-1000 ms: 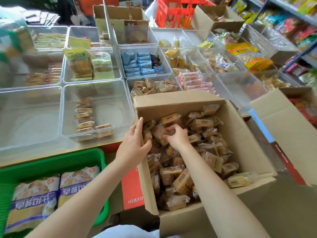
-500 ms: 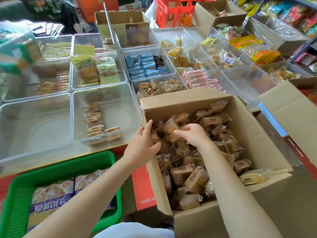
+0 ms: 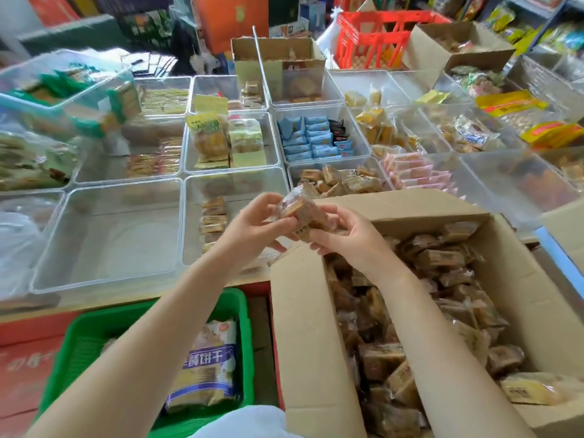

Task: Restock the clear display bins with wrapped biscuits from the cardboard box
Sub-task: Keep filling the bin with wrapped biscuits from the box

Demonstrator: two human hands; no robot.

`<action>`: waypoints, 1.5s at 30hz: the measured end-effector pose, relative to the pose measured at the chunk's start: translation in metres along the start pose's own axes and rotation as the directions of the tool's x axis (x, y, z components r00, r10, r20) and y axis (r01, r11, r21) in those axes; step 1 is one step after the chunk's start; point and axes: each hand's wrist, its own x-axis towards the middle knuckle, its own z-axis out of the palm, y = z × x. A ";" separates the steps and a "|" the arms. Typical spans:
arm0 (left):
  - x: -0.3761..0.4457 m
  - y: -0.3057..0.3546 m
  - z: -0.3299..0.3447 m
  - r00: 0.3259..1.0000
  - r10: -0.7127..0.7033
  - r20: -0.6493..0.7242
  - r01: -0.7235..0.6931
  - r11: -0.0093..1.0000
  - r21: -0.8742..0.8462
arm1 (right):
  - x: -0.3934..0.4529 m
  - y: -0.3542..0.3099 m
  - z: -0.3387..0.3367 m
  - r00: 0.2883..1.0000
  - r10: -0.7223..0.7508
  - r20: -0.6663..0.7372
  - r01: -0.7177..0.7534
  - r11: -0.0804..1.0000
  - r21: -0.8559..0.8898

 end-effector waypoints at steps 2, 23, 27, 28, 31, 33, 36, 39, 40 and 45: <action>0.003 -0.006 -0.028 1.000 0.014 0.000 -0.014 0.995 -0.101 | 0.021 -0.004 0.023 1.000 -0.029 -0.001 0.029 0.999 -0.026; 0.043 -0.215 -0.163 0.987 -0.092 -0.131 0.152 0.287 0.946 | 0.243 0.135 0.159 0.907 0.352 -0.233 -0.421 0.707 -0.568; 0.046 -0.222 -0.164 0.988 -0.064 -0.141 0.153 0.281 0.947 | 0.252 0.158 0.171 0.870 0.474 -0.137 -0.422 0.571 -0.704; 0.047 -0.224 -0.164 0.988 -0.057 -0.141 0.151 0.277 0.949 | 0.253 0.161 0.176 0.854 0.509 -0.106 -0.414 0.544 -0.729; 0.048 -0.226 -0.163 0.989 -0.041 -0.145 0.151 0.282 0.947 | 0.253 0.164 0.187 0.814 0.581 -0.025 -0.396 0.522 -0.756; 0.048 -0.227 -0.163 0.988 -0.030 -0.153 0.155 0.292 0.944 | 0.254 0.167 0.190 0.804 0.595 -0.011 -0.411 0.542 -0.733; 0.048 -0.230 -0.162 0.988 -0.016 -0.152 0.150 0.293 0.944 | 0.252 0.176 0.194 0.833 0.550 -0.053 -0.384 0.508 -0.771; 0.047 -0.226 -0.162 0.988 -0.026 -0.152 0.153 0.291 0.944 | 0.248 0.175 0.205 0.838 0.535 -0.108 -0.377 0.425 -0.823; 0.047 -0.224 -0.162 0.988 -0.043 -0.148 0.154 0.295 0.943 | 0.247 0.171 0.209 0.831 0.545 -0.111 -0.366 0.385 -0.847; 0.046 -0.208 -0.161 0.978 -0.065 -0.199 0.207 0.435 0.876 | 0.223 0.124 0.205 0.869 0.491 -0.062 -0.307 0.438 -0.845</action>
